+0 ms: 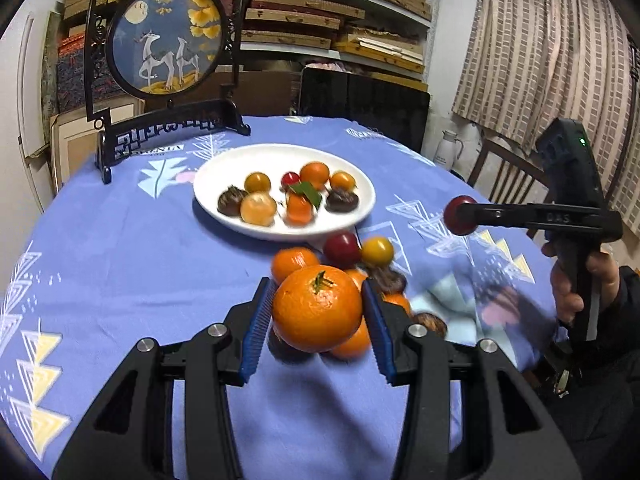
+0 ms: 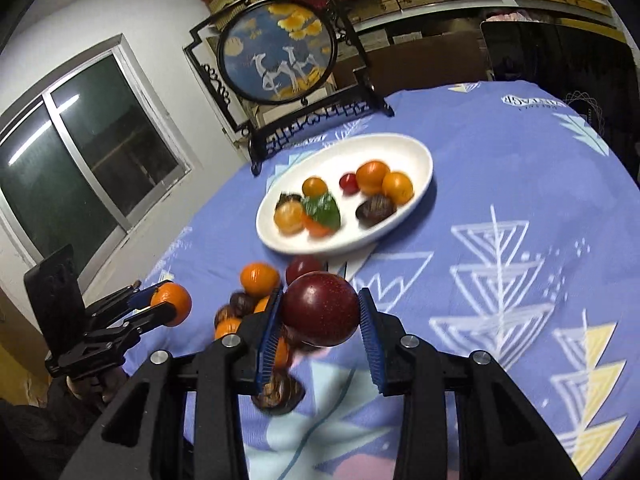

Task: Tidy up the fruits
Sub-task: 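Carry both fruits over the white plate and open both tools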

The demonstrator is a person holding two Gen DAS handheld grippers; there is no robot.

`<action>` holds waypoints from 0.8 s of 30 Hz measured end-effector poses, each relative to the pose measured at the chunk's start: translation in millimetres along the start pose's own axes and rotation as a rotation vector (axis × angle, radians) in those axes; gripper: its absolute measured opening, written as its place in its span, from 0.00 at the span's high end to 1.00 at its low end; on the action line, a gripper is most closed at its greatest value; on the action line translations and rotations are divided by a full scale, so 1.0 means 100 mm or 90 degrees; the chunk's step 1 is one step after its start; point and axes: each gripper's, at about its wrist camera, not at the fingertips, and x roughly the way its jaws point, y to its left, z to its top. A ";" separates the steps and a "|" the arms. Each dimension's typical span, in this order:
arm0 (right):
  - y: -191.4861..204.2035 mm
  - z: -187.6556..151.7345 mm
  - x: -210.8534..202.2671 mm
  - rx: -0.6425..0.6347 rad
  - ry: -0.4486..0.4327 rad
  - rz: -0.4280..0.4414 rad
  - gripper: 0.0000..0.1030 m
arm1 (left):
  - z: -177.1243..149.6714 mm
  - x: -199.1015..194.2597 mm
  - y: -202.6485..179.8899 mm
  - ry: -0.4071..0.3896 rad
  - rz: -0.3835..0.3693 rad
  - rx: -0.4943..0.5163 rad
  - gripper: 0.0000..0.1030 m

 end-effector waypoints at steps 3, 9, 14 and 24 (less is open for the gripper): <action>-0.02 0.17 0.04 -0.001 -0.006 -0.005 0.63 | 0.19 0.12 0.09 0.000 0.005 -0.008 0.57; -0.06 0.71 0.27 -0.004 -0.018 -0.013 0.63 | 0.68 0.50 0.25 0.005 0.028 0.003 0.57; -0.17 1.10 0.68 0.005 -0.003 -0.034 0.63 | 1.04 0.95 0.39 0.024 0.036 0.010 0.57; -0.55 1.54 1.58 0.043 0.048 -0.058 0.62 | 1.40 1.82 0.79 0.081 0.065 -0.035 0.57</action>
